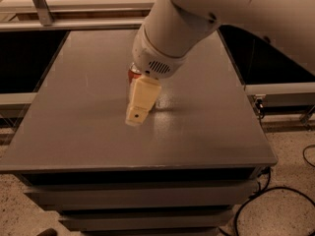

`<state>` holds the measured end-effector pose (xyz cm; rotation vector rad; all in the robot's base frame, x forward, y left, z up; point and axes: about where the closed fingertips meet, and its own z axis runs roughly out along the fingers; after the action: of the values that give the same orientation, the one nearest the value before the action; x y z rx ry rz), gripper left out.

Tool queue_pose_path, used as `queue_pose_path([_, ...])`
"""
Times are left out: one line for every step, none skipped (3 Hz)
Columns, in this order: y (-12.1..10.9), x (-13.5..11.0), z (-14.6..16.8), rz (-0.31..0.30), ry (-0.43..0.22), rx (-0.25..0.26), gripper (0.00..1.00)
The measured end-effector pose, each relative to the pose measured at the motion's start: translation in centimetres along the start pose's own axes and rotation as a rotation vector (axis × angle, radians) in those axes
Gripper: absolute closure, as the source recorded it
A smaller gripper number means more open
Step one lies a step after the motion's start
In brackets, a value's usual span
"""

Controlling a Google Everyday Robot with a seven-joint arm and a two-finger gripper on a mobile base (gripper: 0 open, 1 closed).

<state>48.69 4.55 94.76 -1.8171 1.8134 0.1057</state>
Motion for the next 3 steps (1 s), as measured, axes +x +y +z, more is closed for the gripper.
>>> queue_pose_path([-2.3, 0.2, -0.3, 0.01, -0.004, 0.024, 0.0])
queue_pose_path([-4.6, 0.4, 0.2, 0.023, -0.002, 0.027, 0.0])
queue_pose_path([-5.8, 0.6, 1.8, 0.032, 0.005, 0.0, 0.0])
